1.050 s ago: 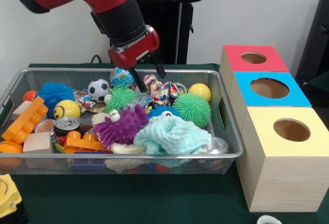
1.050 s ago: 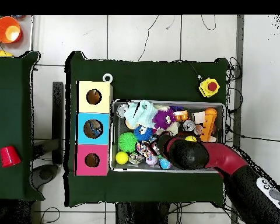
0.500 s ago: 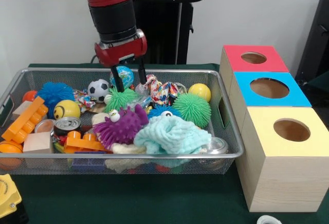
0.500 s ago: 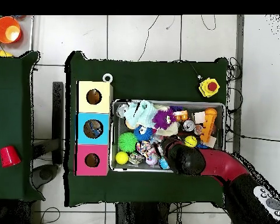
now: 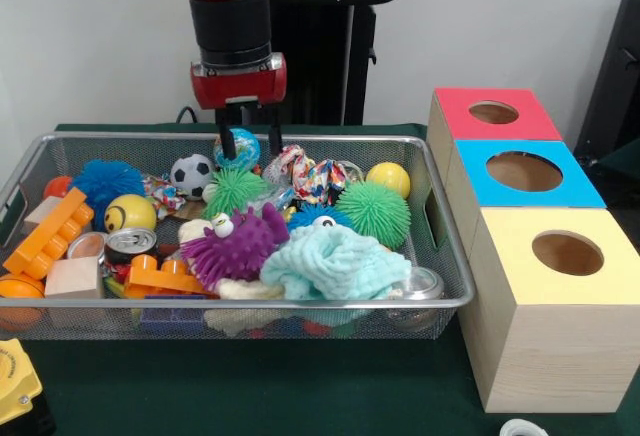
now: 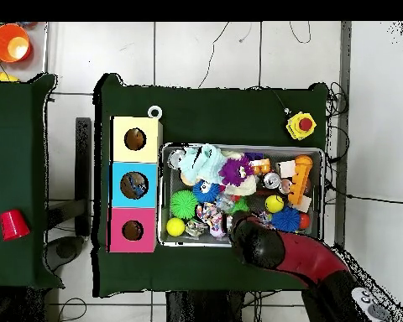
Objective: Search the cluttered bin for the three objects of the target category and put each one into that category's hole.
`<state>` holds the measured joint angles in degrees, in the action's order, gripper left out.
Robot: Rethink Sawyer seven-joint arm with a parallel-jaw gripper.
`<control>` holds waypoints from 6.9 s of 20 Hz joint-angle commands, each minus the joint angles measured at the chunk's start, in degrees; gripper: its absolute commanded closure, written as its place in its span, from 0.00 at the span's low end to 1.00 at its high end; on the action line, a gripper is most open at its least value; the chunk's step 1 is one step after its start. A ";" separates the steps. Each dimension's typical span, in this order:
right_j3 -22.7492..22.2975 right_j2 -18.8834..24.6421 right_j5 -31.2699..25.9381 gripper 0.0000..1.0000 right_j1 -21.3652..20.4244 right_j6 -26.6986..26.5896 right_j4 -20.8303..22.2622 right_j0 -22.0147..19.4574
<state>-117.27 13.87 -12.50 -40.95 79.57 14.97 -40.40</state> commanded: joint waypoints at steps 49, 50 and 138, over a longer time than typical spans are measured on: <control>1.74 -21.94 8.86 0.00 4.16 27.60 -16.61 27.48; 2.04 -21.72 9.37 0.00 4.79 27.51 -16.73 27.35; -15.35 -15.71 5.23 1.00 -17.99 33.65 -31.57 36.51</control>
<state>-125.24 -8.36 -1.45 -56.09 93.00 -10.67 -8.17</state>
